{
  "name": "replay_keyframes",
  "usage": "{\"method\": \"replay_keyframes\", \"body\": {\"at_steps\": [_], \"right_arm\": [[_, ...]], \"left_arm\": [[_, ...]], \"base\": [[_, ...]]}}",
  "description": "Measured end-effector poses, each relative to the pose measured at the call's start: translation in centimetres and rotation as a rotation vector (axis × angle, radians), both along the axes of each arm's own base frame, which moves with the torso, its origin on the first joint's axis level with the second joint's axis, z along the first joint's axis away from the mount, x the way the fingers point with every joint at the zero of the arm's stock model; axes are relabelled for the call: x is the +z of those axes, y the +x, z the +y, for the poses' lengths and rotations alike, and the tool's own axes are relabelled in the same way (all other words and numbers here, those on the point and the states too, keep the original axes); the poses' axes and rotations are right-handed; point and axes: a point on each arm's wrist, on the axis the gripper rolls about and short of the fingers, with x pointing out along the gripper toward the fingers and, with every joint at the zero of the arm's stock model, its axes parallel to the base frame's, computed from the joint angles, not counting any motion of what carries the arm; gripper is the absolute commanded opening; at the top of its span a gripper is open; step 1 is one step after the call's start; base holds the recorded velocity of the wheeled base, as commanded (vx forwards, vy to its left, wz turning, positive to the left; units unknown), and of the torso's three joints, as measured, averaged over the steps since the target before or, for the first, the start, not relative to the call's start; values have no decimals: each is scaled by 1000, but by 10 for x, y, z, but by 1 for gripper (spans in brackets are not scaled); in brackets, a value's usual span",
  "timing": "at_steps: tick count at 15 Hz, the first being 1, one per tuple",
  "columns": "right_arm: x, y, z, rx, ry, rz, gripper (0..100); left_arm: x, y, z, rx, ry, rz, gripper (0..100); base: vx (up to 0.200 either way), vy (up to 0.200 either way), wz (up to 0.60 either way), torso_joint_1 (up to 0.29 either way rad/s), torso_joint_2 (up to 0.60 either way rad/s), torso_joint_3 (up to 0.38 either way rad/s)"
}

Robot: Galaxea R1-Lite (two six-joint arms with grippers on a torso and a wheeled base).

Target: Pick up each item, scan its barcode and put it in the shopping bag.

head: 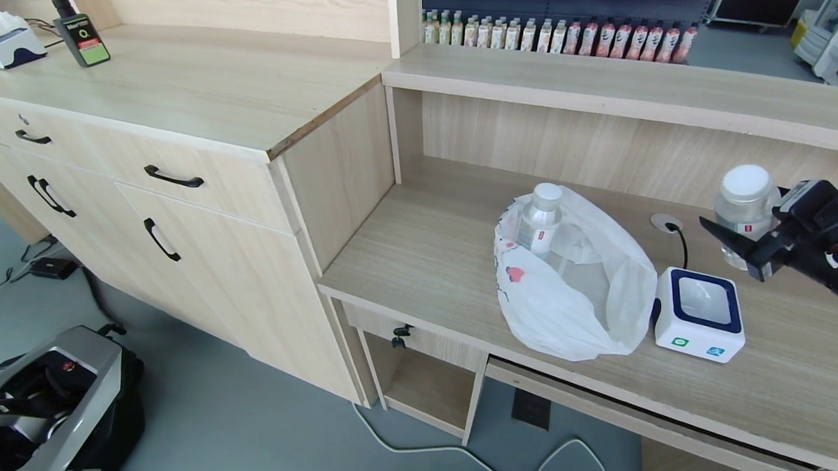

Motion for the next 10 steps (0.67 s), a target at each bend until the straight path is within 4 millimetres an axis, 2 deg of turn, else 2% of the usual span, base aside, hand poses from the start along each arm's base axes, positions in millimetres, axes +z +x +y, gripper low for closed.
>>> {"method": "replay_keyframes", "body": {"at_steps": [10], "right_arm": [[-22,3,-3,-14,-52,6,0]], "left_arm": [[0,0,0,0,0,0,100]], "base": [[0,0,0,0,0,0]]}}
